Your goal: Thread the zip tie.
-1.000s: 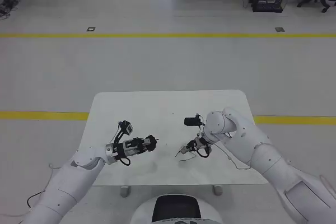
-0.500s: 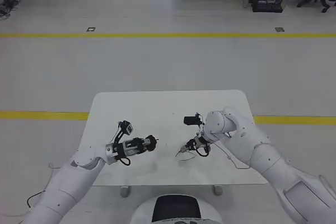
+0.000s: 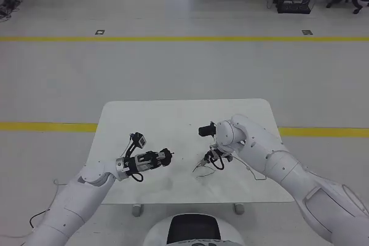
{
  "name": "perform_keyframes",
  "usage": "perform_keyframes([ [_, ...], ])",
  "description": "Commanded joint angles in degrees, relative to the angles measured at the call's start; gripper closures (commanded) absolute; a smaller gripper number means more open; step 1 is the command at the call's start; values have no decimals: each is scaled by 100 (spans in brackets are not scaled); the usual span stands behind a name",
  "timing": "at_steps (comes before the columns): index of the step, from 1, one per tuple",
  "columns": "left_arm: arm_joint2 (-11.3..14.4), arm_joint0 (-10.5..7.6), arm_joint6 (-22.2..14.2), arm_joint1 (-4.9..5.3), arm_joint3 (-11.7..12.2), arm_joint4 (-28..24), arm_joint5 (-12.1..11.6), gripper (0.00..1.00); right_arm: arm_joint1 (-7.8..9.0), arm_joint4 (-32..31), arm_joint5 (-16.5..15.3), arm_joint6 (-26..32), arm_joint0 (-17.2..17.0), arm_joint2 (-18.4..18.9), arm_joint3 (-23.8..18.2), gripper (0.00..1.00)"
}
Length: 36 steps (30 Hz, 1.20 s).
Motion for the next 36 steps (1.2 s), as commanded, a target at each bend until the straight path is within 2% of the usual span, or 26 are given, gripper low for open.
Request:
perform_keyframes([
  [1,0,0,0,0,0,0,0,100,3,2,0,0,-4,6,-2,0],
  [5,0,0,0,0,0,0,0,100,3,2,0,0,-4,6,-2,0],
  [8,0,0,0,0,0,0,0,100,-8,18,-222,-197,-89,-2,-61,0],
  [16,0,0,0,0,0,0,0,100,-169,-100,-255,-165,-2,-227,-2,0],
  [25,0,0,0,0,0,0,0,100,-167,-126,-310,-250,-32,-232,8,0],
  [32,0,0,0,0,0,0,0,100,-121,-281,-1578,-656,-13,-149,186,0],
  [36,0,0,0,0,0,0,0,100,-110,-415,-2150,-779,15,-147,230,0],
])
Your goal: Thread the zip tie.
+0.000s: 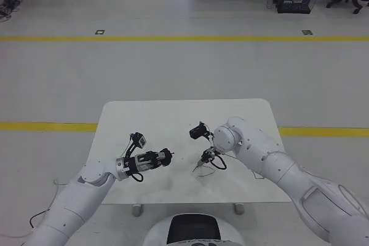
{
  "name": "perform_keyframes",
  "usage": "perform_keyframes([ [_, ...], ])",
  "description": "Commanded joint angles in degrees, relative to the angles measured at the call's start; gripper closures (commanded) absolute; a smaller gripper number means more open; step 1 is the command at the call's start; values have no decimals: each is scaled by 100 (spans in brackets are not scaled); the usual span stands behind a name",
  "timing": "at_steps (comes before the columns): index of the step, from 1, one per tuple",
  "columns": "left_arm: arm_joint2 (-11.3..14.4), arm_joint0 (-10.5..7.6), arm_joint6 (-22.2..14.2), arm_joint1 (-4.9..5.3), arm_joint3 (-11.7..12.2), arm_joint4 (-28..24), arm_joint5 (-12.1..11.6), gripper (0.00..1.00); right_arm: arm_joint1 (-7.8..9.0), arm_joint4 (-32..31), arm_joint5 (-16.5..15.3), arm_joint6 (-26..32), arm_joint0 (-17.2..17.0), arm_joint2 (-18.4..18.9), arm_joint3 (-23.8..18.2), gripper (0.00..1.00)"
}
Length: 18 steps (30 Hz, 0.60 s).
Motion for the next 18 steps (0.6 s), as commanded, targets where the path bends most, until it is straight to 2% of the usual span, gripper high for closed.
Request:
perform_keyframes([
  [1,0,0,0,0,0,0,0,100,-4,-85,-271,-20,19,-28,17,0],
  [5,0,0,0,0,0,0,0,100,-38,-164,-813,-130,30,-107,37,0],
  [9,0,0,0,0,0,0,0,100,-67,-287,-1530,-223,37,-230,60,0],
  [18,0,0,0,0,0,0,0,100,-67,-287,-1530,-223,37,-230,60,0],
])
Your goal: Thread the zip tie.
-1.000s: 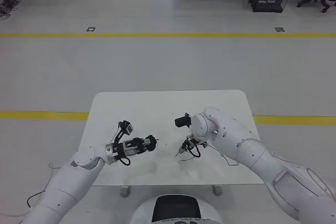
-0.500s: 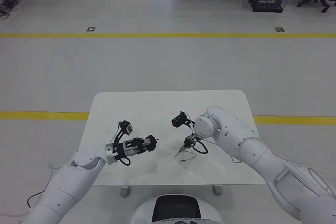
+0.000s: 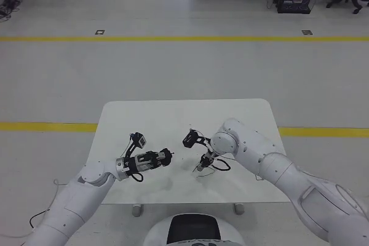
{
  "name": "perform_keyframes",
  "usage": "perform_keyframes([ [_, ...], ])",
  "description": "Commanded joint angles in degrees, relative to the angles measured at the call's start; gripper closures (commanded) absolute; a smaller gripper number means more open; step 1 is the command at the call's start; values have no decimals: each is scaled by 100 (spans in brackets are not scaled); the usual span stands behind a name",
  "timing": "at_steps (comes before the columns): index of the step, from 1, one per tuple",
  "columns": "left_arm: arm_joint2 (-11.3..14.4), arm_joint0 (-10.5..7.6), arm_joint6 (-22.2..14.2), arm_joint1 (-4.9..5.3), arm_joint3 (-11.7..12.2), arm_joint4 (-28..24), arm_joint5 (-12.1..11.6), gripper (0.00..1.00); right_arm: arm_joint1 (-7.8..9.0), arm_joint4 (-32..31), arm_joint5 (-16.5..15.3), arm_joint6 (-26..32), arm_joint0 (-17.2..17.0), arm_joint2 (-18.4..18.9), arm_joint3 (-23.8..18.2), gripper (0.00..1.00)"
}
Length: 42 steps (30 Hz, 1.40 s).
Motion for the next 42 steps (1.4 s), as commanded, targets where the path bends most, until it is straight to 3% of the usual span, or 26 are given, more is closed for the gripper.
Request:
perform_keyframes([
  [1,0,0,0,0,0,0,0,100,1,-7,-5,-36,-17,-1,6,0],
  [4,0,0,0,0,0,0,0,100,19,-242,-363,-306,-26,-29,4,0],
  [7,0,0,0,0,0,0,0,100,60,-450,-363,-465,64,-317,-219,0],
  [16,0,0,0,0,0,0,0,100,273,57,-363,-992,701,-1740,-338,0],
  [30,0,0,0,0,0,0,0,100,306,-114,-363,-1048,540,-1740,-399,0],
  [31,0,0,0,0,0,0,0,100,304,-144,-363,-1021,525,-1740,-411,20],
  [33,0,0,0,0,0,0,0,100,297,-203,-363,-996,508,-1740,-417,43],
  [34,0,0,0,0,0,0,0,100,295,-235,-363,-993,500,-1740,-433,50],
  [42,0,0,0,0,0,0,0,100,318,-377,-363,-1165,407,-1740,-421,56],
])
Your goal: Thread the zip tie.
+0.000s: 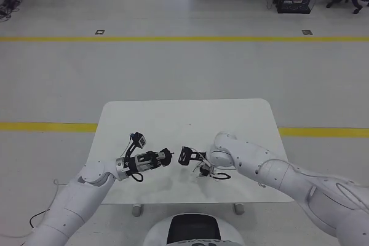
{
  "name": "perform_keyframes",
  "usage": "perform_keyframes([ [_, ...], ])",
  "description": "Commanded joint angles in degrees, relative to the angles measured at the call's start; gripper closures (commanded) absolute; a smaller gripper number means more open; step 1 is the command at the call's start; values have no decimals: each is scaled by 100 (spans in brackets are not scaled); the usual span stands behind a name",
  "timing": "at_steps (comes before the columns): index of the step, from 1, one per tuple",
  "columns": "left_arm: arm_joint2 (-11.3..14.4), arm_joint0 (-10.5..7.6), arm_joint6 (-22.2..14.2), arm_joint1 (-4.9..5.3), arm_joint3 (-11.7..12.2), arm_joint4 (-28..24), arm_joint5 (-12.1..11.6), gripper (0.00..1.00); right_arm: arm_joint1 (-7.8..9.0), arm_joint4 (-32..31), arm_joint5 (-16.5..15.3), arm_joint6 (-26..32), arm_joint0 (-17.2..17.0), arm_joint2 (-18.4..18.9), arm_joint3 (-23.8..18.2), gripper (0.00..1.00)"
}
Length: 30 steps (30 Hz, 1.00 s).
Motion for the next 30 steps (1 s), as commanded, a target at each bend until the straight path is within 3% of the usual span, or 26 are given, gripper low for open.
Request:
perform_keyframes([
  [1,0,0,0,0,0,0,0,100,1,-19,0,16,-17,0,15,56],
  [9,0,0,0,0,0,0,0,100,-36,-51,0,-49,-61,0,146,56],
  [27,0,0,0,0,0,0,0,100,-342,-184,0,67,-266,0,596,71],
  [30,0,0,0,0,0,0,0,100,-391,-159,0,94,-288,0,641,67],
])
